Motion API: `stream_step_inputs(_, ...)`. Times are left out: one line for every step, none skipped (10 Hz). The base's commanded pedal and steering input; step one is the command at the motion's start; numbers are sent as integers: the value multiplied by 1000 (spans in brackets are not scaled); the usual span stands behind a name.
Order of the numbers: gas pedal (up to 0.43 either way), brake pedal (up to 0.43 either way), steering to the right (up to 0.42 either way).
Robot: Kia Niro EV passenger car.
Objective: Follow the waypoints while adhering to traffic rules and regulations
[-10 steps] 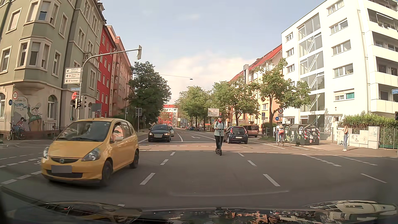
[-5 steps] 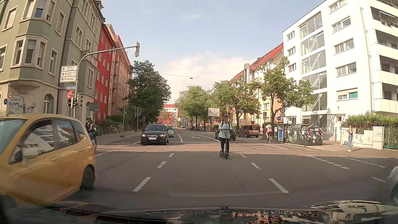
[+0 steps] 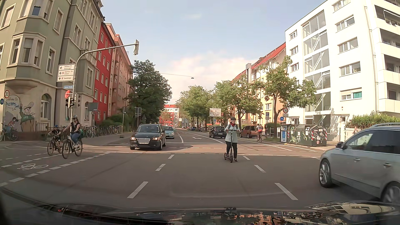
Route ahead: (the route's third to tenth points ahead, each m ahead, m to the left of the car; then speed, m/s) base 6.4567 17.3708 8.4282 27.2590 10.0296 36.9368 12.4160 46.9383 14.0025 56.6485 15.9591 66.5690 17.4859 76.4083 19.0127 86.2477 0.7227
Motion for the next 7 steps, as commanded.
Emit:
stream_step_inputs(0,134,-8)
stream_step_inputs(0,116,-8)
stream_step_inputs(0,116,-8)
stream_step_inputs(0,116,-8)
stream_step_inputs(0,110,-8)
stream_step_inputs(0,110,-8)
stream_step_inputs(0,110,-8)
